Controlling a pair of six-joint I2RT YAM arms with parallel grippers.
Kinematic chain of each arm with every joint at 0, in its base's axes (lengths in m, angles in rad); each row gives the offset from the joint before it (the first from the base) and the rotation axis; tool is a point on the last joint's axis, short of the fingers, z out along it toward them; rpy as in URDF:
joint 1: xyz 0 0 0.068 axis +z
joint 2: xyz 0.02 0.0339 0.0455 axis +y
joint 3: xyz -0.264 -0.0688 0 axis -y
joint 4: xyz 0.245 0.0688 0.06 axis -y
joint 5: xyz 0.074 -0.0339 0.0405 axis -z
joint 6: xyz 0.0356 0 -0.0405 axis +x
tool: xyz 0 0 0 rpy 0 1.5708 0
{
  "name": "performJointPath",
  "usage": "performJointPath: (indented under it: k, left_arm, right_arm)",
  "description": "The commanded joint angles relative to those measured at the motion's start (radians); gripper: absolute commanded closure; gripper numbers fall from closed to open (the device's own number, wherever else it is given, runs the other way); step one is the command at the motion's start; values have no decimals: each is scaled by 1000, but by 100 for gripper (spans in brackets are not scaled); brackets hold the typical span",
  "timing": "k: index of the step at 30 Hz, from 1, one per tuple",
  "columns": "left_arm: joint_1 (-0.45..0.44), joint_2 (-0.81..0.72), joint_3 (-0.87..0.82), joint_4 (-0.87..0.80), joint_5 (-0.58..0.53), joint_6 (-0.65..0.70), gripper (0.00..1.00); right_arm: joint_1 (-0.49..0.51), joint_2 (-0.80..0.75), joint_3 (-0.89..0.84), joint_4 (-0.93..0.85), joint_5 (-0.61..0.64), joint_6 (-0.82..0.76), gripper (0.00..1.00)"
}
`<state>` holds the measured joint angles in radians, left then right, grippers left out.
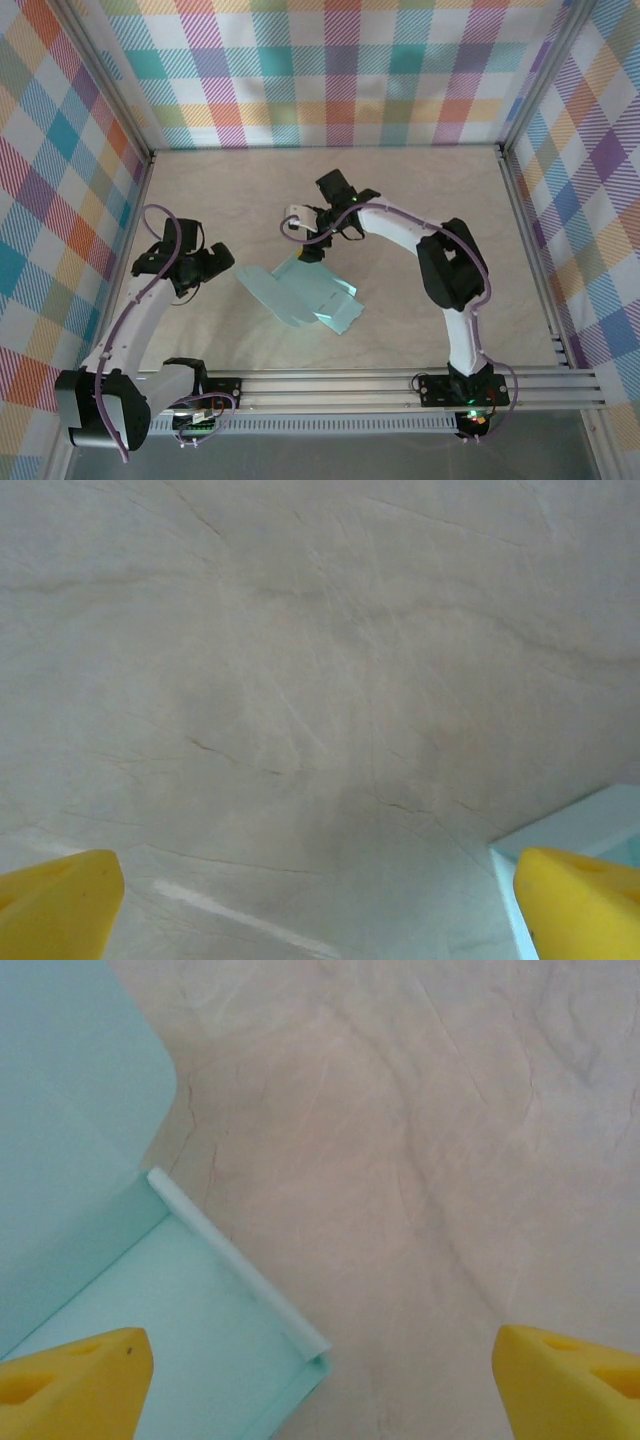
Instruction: Fold the paper box
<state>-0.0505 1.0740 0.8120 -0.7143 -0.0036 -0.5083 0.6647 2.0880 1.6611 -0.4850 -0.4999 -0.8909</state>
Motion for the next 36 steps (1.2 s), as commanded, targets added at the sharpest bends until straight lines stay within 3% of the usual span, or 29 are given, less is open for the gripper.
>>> performJointPath:
  k: [1,5,14,18,21,30,36]
  left_arm:
    - [68,7,-26,73,149,-28,0]
    - [118,10,-30,84,179,-14,0]
    - [130,32,-43,97,213,13,0]
    - [141,20,-48,88,209,28,0]
    - [147,27,-49,93,222,34,0]
    - [150,45,-39,98,259,52,0]
    - [150,42,-37,98,258,55,0]
  right_arm:
    - [4,71,111,-253,-177,-180,13]
    - [15,148,222,-364,-174,-264,15]
    - [53,344,504,-512,-88,-357,22]
    - [65,373,546,-539,-81,-387,32]
    - [73,402,582,-565,-40,-399,46]
    - [76,416,594,-619,-94,-411,51]
    - [75,415,592,-610,-86,-401,72]
